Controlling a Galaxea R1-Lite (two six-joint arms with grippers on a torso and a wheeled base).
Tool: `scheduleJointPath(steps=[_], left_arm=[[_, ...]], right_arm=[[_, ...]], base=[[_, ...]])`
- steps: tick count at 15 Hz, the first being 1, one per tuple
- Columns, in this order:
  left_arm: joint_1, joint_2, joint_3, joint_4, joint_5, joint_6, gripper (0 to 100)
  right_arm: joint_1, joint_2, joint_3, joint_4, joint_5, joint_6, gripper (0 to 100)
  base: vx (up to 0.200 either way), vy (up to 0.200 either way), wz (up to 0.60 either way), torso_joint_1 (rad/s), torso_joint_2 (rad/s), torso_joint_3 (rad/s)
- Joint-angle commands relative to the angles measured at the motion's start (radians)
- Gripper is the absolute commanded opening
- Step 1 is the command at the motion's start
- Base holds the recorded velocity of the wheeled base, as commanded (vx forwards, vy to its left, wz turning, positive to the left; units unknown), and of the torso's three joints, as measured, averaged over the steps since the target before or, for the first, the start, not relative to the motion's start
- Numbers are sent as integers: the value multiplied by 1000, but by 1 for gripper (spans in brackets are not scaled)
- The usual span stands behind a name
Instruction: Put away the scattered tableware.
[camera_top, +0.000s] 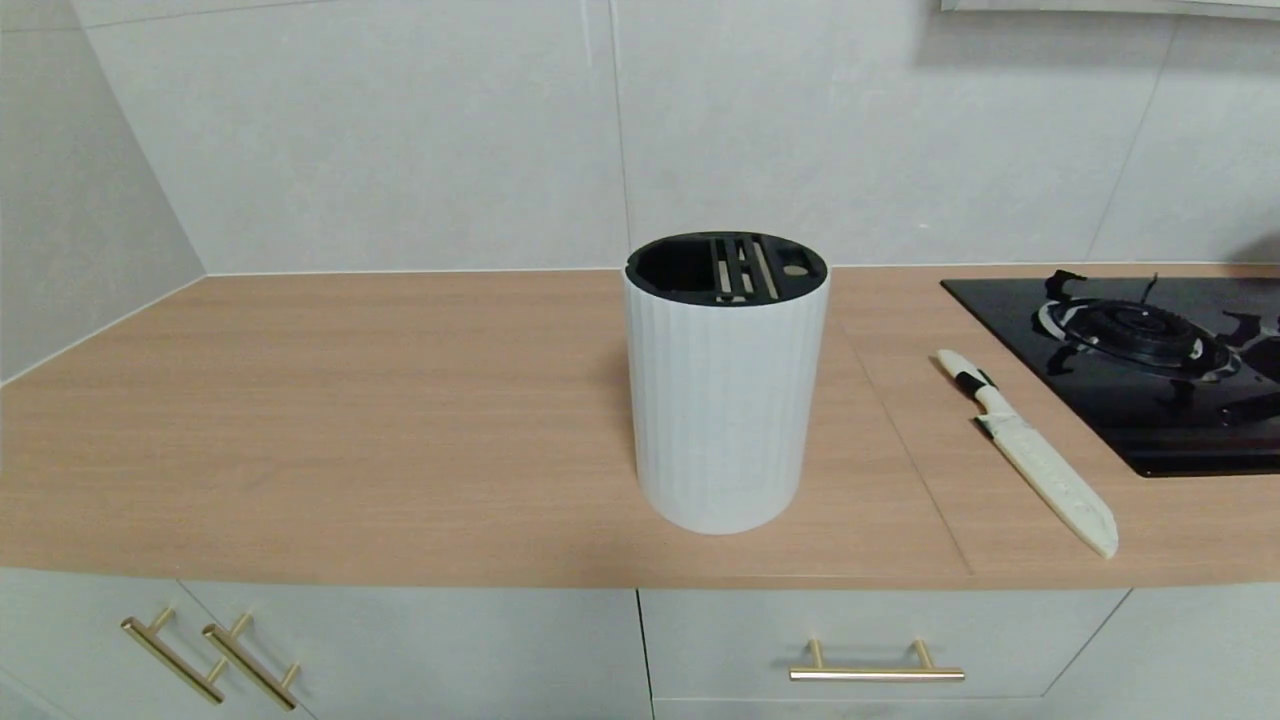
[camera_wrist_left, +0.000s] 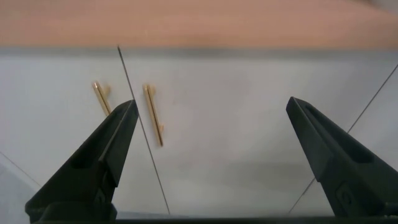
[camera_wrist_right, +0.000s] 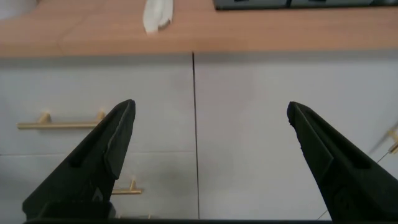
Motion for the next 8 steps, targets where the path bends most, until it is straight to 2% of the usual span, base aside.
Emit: scheduleJointPath(steps=[1,8], left_arm=[[1,1,0,1,0,0,100],[1,1,0,-1,0,0,100]], right_arm=[[0,1,0,0,0,0,100],[0,1,0,0,0,0,100]], base=[[0,0,0,227,-496,-290],[0,0,0,221,-514,-291]])
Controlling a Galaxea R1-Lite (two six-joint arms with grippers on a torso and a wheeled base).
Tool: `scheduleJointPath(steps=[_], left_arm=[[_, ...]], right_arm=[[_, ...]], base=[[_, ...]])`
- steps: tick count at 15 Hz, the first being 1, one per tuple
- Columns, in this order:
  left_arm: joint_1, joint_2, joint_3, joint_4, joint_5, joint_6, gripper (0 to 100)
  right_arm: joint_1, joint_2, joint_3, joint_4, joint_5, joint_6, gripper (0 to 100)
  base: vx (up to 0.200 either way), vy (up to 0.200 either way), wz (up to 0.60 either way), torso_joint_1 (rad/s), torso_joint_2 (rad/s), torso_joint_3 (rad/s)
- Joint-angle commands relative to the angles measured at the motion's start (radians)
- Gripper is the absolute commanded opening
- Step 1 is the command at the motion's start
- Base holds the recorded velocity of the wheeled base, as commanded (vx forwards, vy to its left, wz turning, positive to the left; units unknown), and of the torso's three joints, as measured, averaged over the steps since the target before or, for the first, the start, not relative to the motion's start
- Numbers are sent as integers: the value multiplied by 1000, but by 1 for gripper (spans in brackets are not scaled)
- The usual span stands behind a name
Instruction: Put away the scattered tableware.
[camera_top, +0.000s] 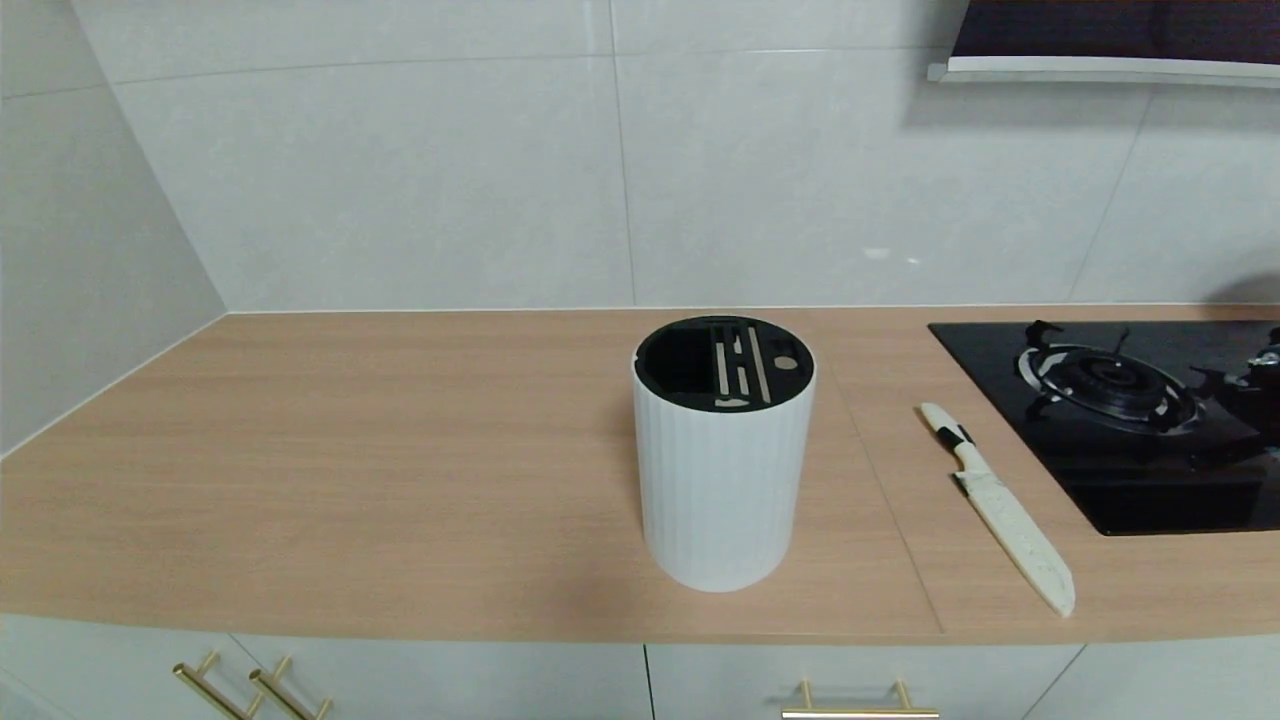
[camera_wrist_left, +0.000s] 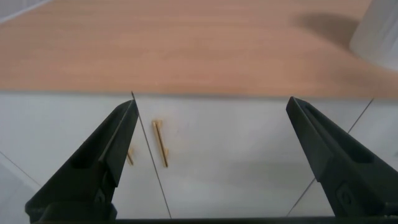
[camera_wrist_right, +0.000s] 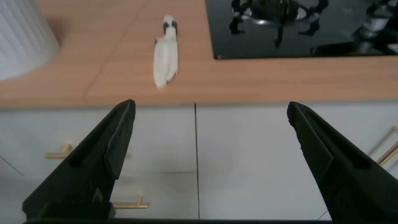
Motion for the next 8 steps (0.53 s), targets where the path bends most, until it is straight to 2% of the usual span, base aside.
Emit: scheduleJointPath(steps=[1,8], left_arm=[[-1,1,0,-1,0,0,100],[-1,1,0,-1,0,0,100]], right_arm=[[0,1,0,0,0,0,100],[0,1,0,0,0,0,100]], base=[[0,0,0,246,-549,-300],[0,0,0,266,-575,-311]])
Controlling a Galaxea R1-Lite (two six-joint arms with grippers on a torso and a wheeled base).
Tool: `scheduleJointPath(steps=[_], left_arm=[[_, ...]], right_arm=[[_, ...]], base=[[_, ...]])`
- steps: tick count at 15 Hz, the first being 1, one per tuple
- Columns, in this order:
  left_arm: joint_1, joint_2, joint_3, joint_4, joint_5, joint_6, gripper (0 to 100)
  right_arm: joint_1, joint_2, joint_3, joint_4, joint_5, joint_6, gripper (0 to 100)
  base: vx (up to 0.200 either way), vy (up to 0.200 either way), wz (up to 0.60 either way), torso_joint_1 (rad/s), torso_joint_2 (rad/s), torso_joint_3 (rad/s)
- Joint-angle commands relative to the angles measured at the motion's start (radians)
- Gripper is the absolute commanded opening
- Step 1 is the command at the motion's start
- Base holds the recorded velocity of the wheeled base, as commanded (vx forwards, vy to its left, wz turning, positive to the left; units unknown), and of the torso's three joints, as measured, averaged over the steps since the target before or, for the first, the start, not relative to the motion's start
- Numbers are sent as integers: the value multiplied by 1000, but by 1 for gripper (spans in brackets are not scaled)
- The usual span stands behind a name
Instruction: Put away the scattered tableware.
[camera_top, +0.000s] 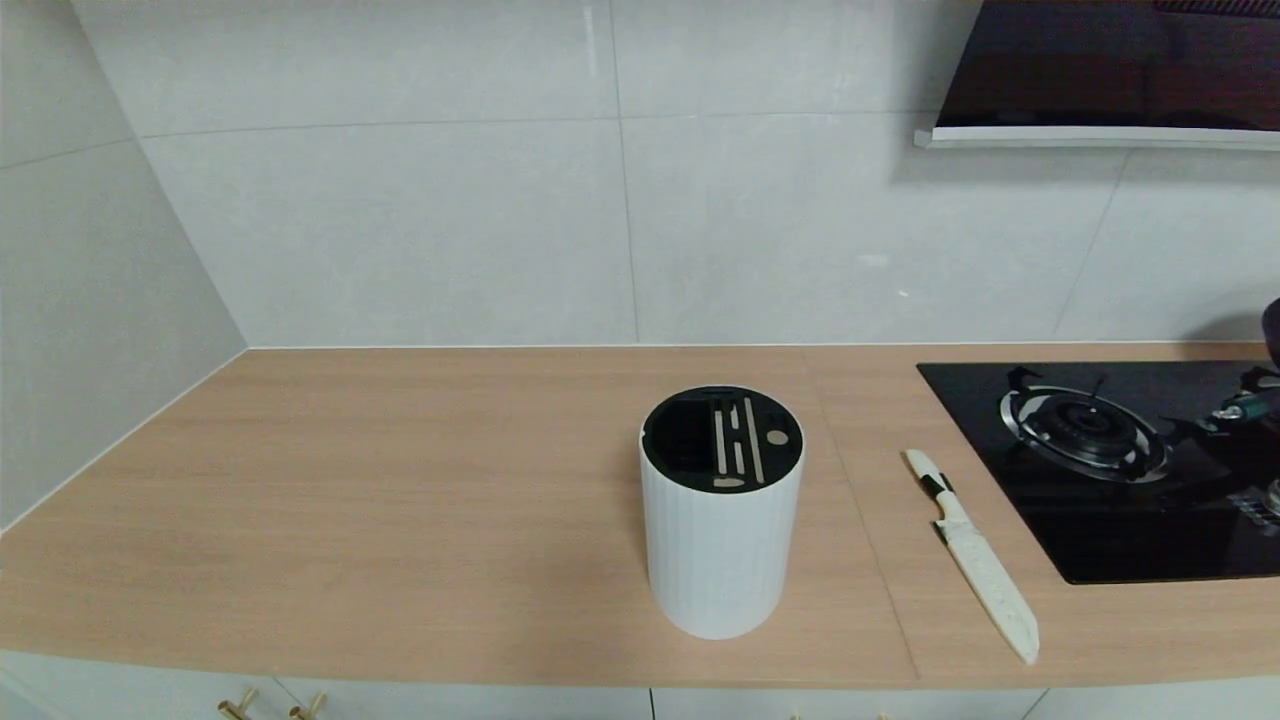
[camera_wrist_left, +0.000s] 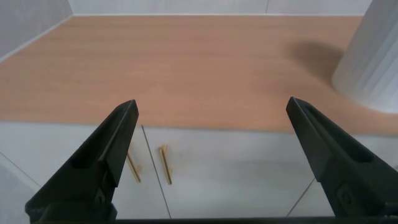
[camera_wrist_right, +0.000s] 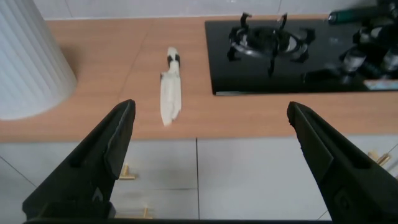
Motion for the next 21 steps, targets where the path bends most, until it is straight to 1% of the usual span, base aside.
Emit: scheduleJointPath(steps=[1,10,19,20,21], left_arm=[[0,1,0,-1,0,0,100],[2,1,0,-1,0,0,100],[0,1,0,1,0,0,100],[2,1,0,1,0,0,100],[0,1,0,1,0,0,100]], right_arm=[[0,1,0,0,0,0,100],[0,1,0,0,-2,3,100],[0,1,-3,-6,4,-5,100],[0,7,-46,-8,36,1,100],[3,38,-136,6,76,15,100]], base=[[0,0,0,256,-574,-290],[0,0,0,189,-389,-207],[0,0,0,7,-15,-7],[0,0,0,0,0,0],[0,0,0,0,0,0]])
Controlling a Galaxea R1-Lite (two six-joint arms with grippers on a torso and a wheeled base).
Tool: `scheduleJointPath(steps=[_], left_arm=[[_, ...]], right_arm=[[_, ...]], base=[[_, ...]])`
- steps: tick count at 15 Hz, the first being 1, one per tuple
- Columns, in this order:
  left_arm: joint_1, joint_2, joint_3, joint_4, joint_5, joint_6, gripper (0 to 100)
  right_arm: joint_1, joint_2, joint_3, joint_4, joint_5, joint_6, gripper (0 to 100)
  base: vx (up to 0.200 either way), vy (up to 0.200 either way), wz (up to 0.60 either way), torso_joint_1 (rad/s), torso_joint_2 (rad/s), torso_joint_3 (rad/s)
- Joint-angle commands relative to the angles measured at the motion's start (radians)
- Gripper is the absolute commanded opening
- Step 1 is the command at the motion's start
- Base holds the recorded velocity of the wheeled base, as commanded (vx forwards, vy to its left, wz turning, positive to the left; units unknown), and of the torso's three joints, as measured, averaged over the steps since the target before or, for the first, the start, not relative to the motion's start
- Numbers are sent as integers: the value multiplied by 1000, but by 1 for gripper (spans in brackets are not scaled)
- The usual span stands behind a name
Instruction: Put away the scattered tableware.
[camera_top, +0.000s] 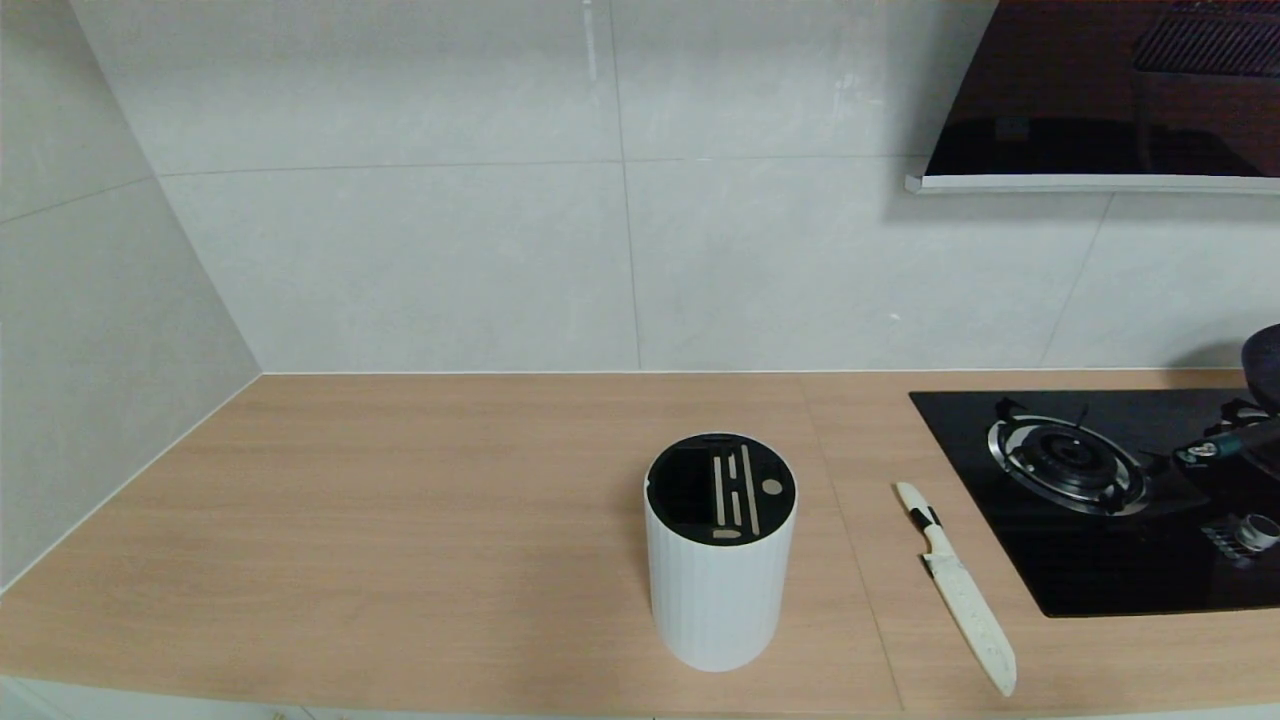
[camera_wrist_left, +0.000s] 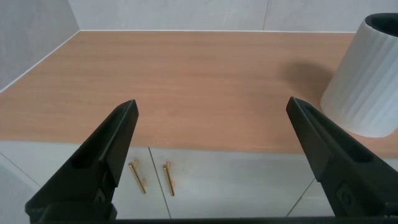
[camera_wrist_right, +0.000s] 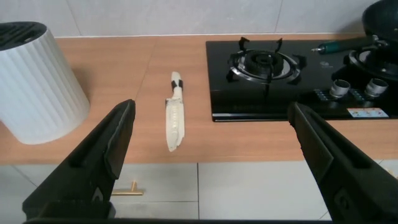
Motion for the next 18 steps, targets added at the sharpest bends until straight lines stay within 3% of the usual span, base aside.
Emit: scheduleJointPath(steps=[1,5,6,11,18], left_arm=[[1,1,0,0,0,0,100],[1,1,0,0,0,0,100],[0,1,0,-2,0,0,100],[0,1,0,0,0,0,100],[0,1,0,0,0,-2,100]], right_arm=[[8,72,-126,8,52,15,100],[9,349,-172,24,101,11,100],[32,531,-218,19,127,11,100],[155,919,-344,-2,125,15,100],[170,1387,-356,-375,70,15,100]], base=[[0,0,0,0,0,0],[0,0,0,0,0,0],[0,0,0,0,0,0],[0,0,0,0,0,0],[0,0,0,0,0,0]])
